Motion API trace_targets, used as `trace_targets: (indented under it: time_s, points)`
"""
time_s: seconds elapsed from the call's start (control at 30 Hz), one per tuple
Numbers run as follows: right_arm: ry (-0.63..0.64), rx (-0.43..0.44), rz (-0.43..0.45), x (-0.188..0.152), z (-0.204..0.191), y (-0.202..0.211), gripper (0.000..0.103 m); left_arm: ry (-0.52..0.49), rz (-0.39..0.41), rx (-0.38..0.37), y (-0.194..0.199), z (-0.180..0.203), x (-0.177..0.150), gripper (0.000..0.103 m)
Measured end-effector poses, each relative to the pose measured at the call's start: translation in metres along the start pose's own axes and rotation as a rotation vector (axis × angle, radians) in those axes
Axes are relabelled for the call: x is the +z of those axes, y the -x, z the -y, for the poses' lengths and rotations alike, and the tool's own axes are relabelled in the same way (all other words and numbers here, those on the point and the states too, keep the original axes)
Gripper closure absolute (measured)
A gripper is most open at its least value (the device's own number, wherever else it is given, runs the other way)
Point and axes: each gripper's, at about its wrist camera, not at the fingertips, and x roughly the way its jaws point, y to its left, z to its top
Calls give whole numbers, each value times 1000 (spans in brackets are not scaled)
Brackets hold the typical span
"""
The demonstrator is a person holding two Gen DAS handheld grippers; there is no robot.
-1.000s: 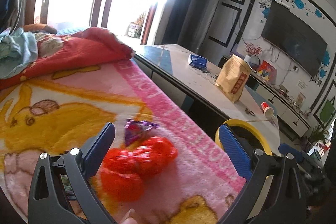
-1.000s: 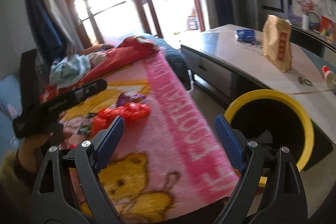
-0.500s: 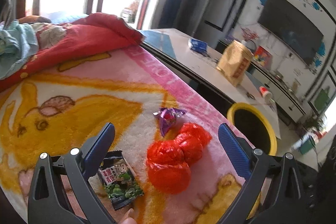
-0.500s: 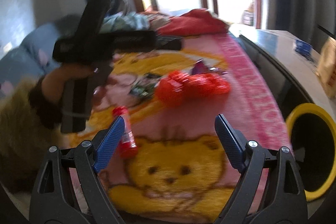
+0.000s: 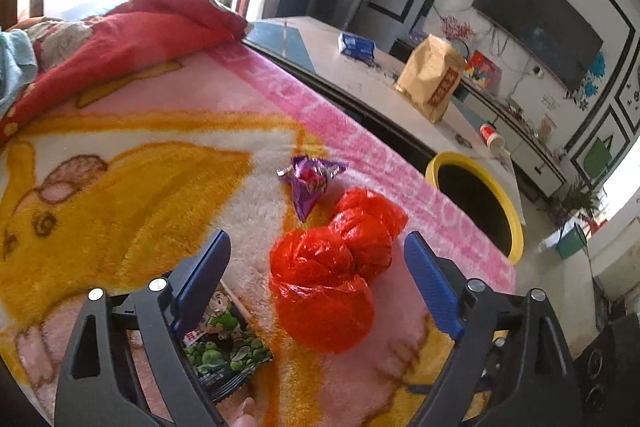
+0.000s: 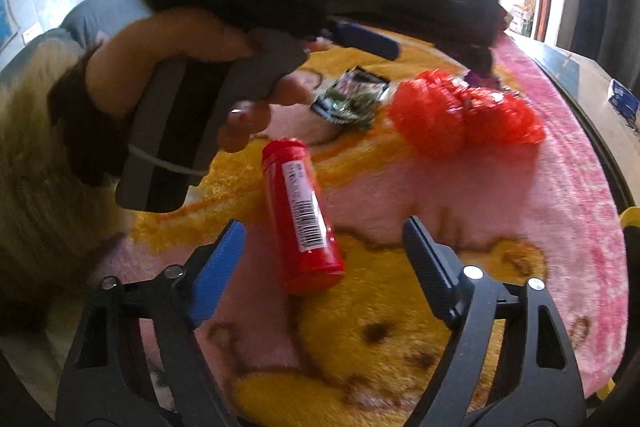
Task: Collect trash
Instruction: 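Grasp the red plastic bag with the left tool while the right tool grasps the red bottle, then carry the red plastic bag and red bottle with both tools over the yellow bin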
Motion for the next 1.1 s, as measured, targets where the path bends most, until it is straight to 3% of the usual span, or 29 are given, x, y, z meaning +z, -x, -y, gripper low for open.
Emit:
trace_targets:
  time_s: [0.17,0.27,0.4,0.53,0.63,0.83,1.1]
  points:
    - [21,-8,-25,-2,-6,-12,53,-2,-49,-13,-13,0,-1,20]
    - [19,-11,-21,-3,-5,-12,67,3,-79,-14,-22,-1,-4,30]
    - [25,-12,-27,-3,-5,-8,68,31,-105,-43,-32,-2,-8,37]
    - [16,-11,-42,-7,0,1,70,41,-104,-64,-35,5,-10,57]
    - [4,-18,-52,-9,4,7,70,32,-91,-59,-32,12,-11,65]
    - [-109,-31,-71,-8,27,12,72,23,-10,-82,-7,26,-3,68]
    - [-181,-72,-16,-8,60,37,74,58,92,-97,27,29,10,68]
